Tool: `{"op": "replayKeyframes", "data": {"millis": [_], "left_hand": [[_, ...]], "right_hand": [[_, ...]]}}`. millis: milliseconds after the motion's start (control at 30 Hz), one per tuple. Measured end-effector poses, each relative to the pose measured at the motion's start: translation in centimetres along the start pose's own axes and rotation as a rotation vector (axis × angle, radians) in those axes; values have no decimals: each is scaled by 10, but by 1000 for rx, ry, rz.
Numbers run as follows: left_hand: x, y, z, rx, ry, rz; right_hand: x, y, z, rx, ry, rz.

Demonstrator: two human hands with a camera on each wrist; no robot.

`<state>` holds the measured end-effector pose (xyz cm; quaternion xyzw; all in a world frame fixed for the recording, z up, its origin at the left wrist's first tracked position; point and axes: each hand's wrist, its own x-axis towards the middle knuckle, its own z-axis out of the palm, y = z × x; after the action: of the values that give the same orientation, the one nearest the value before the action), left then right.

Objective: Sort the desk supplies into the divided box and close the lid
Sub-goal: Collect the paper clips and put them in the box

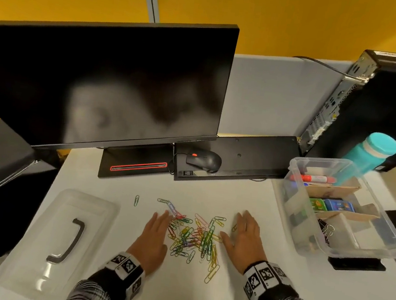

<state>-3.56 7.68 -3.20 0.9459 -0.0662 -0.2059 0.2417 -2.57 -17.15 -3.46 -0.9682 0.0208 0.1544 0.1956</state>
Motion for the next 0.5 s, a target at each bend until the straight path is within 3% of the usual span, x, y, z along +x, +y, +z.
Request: {"op": "replayKeyframes", "data": {"millis": [100,200,300,367,500], "left_hand": [[4,-6,-9,16,77,11],[26,-17,-29,13,177,-109],[48,-26,-43,2,128,-275],[54,-26,-40,31,88,-312],[47,-14,-18,48,113,-206]], "right_hand": [[-1,-15,14,-77,-118,-6],[-12,-26,27,-110,-185,-121],[-22,-24,25,15,-256,-243],[-23,-19,16,29,-218,-261],[-18,-10,10,-107,-84,35]]}}
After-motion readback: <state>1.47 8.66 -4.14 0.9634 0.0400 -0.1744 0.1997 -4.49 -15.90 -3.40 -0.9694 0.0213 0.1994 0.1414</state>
